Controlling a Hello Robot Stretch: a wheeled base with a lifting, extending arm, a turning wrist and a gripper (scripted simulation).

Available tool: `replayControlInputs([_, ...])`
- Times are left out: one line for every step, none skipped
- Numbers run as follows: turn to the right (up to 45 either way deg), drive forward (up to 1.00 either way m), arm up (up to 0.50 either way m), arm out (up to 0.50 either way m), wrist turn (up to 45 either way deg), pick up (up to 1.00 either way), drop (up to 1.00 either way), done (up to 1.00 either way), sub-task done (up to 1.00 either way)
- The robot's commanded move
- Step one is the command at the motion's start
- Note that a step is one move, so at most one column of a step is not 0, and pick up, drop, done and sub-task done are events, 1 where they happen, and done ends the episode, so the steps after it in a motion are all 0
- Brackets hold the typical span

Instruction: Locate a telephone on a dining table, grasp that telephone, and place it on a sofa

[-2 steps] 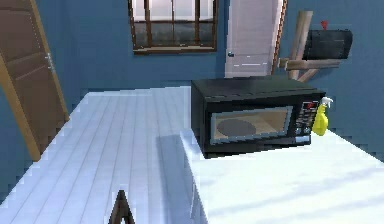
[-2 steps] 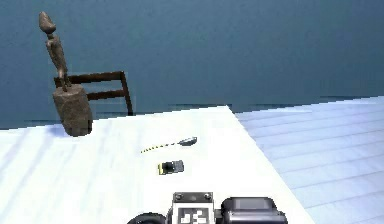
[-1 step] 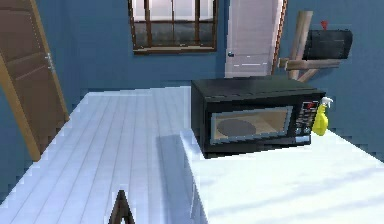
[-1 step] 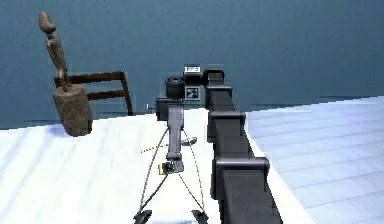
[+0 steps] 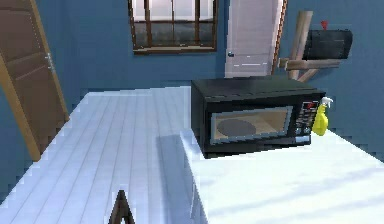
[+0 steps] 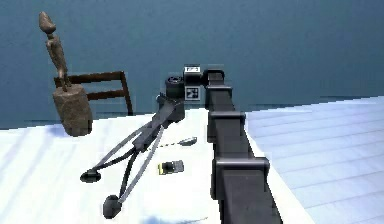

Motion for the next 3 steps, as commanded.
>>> replayControlInputs([0.0, 0.00, 0.00, 0.00, 45.0, 0.00, 0.00, 0.00, 0.00])
replayControlInputs([0.0, 0.00, 0.00, 0.00, 45.0, 0.00, 0.00, 0.00, 0.00])
replayControlInputs([0.0, 0.00, 0.00, 0.02, 0.0, 0.00, 0.00, 0.00, 0.00])
